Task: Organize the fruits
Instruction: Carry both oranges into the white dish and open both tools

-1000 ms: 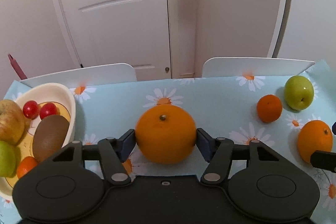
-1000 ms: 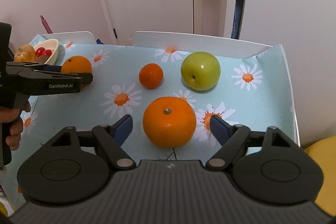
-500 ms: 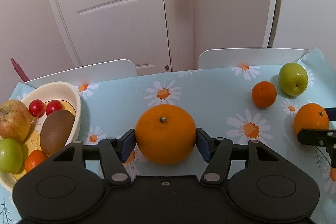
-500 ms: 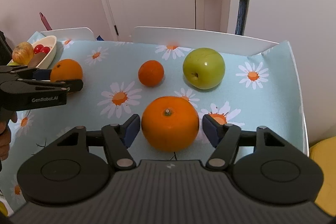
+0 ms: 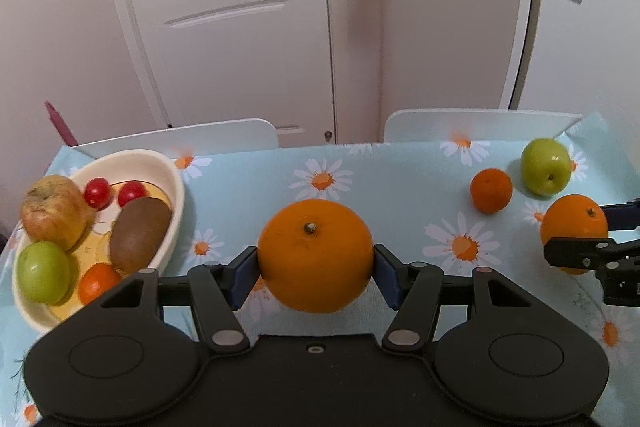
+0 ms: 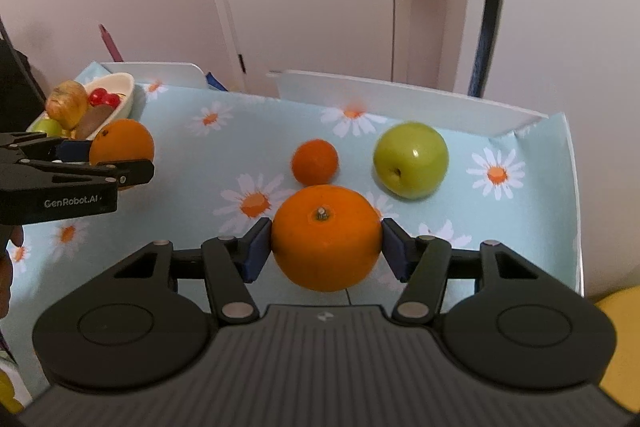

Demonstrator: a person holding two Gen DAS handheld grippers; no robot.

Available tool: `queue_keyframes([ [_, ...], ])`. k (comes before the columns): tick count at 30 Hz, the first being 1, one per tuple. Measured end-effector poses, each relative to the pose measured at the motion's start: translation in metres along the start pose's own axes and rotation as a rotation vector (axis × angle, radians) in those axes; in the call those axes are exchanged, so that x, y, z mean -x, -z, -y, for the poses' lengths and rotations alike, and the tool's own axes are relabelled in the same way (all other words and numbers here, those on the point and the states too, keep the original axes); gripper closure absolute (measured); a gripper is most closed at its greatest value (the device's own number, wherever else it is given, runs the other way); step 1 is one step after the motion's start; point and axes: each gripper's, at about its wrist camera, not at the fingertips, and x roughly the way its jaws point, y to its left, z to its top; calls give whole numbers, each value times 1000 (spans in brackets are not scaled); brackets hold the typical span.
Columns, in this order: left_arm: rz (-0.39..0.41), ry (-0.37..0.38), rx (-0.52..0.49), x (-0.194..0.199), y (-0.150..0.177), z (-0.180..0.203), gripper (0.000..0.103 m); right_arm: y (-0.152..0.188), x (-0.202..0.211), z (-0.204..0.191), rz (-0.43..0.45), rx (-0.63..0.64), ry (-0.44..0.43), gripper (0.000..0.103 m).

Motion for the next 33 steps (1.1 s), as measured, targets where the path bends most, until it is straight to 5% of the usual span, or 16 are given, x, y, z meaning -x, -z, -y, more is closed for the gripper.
queue_keyframes([
  [19,103,-127,105,108,-18,-53,38,-71,42,-83,57,150,-205,30],
  [33,72,-146,83,96,-19,-126,38,-113,11,-165,61,145,-216,30],
])
